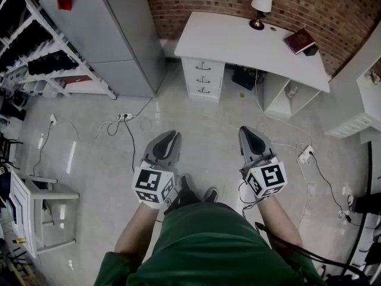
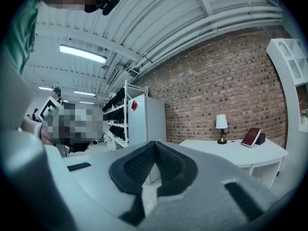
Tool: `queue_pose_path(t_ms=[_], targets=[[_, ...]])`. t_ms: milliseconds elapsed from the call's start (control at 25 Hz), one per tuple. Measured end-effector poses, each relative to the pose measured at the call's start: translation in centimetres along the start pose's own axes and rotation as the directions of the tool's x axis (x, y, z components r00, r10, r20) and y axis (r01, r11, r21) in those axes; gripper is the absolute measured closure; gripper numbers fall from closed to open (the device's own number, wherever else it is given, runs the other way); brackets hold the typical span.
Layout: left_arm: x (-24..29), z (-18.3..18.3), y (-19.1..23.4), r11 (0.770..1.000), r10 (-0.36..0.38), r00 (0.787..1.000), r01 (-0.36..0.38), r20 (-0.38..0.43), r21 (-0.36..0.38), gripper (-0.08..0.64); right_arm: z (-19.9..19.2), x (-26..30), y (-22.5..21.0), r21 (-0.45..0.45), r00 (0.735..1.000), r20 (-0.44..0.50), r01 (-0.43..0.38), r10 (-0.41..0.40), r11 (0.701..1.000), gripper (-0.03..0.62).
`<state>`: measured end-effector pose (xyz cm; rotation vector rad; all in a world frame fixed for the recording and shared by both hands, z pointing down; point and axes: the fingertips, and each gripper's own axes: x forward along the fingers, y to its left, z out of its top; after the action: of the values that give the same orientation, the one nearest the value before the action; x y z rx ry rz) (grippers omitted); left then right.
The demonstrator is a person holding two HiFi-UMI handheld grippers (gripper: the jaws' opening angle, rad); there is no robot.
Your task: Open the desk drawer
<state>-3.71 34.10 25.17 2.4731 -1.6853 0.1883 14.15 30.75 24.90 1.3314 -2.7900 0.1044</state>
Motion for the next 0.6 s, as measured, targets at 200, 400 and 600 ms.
queue_pose_path(t_ms=[200,400,600], targets=[[1.0,-0.1,0.7,1.000,-0.003,1.000,0.003,-0.007,-0.010,0.520,-0.6,0.7,-0.4,0.009,1.000,-0.016,0.005,-0.005,1.000,0.591],[2.8,-0.6,2.6,0.999,-0.019,1.000,0.019,-0.012,-0.034,0.520,-0.8,2.6,-0.7,0.003,0.999,-0.031,0.019,-0.019,1.000,0.591],[5.6,-0.6,5.6,0.998,-0.046,0.999,0.046,-0.011,-0.053,0.520,-1.1,5.7,-2.0,0.003,0.997,-0.047,0.064,-0.064,0.998,0.591]])
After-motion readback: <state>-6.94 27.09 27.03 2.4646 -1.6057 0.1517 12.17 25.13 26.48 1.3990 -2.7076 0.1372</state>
